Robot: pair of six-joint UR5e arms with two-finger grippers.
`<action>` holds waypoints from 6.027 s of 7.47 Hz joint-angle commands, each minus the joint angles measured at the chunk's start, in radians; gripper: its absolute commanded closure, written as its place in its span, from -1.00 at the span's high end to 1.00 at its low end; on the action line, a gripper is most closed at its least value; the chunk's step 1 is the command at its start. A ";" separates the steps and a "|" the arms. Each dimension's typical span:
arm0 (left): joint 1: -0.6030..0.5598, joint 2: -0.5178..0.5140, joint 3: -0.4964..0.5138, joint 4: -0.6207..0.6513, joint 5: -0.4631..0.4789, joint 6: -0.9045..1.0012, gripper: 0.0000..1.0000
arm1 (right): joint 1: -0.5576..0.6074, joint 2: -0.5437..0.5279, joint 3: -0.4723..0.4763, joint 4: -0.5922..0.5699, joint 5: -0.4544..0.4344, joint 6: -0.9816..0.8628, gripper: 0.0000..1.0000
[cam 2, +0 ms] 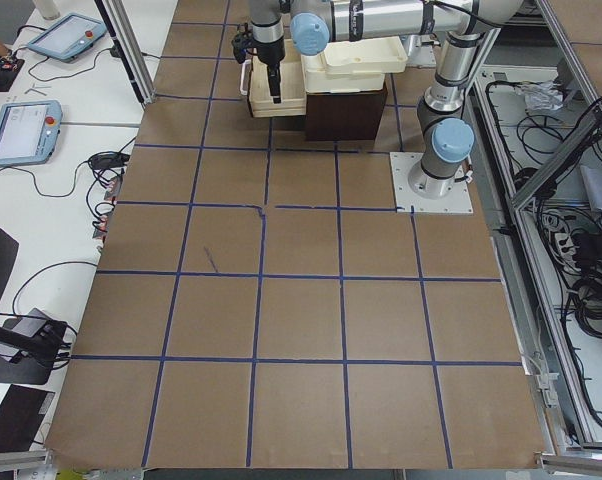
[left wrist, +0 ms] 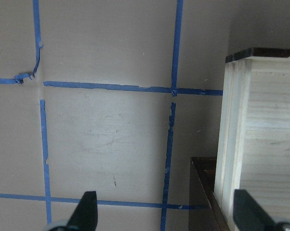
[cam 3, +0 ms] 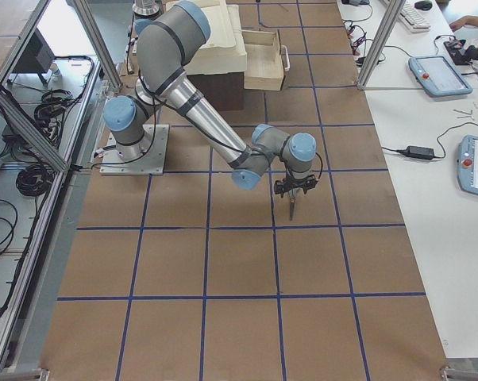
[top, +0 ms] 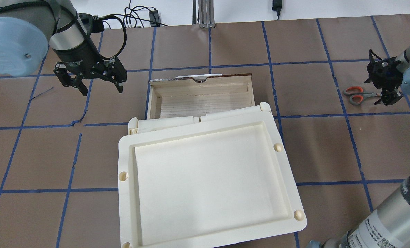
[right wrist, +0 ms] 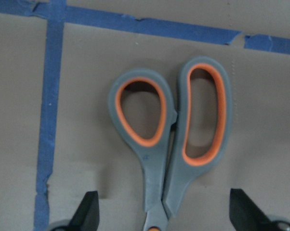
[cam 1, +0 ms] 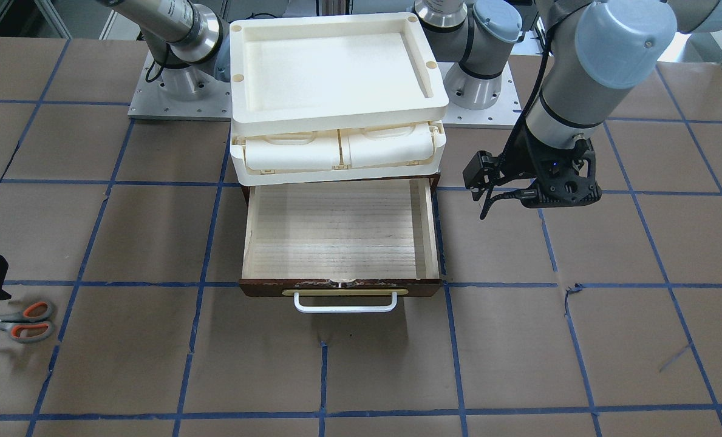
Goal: Put scissors in drawer and close it
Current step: 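Lower the right gripper and close it on the scissors handle, then lift the scissors with the right gripper and carry them toward the drawer, then lower the held scissors into the open drawer with the right gripper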
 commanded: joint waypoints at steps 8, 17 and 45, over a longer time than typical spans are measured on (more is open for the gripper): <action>0.003 0.005 -0.011 -0.002 0.016 0.021 1.00 | 0.002 -0.015 -0.008 0.009 -0.015 0.055 -0.88; 0.000 0.009 -0.023 -0.004 0.003 0.022 1.00 | 0.251 -0.362 -0.065 0.343 0.030 0.398 -1.00; 0.002 0.014 -0.028 -0.013 0.008 0.022 1.00 | 0.980 -0.195 -0.126 0.366 -0.024 1.333 -0.91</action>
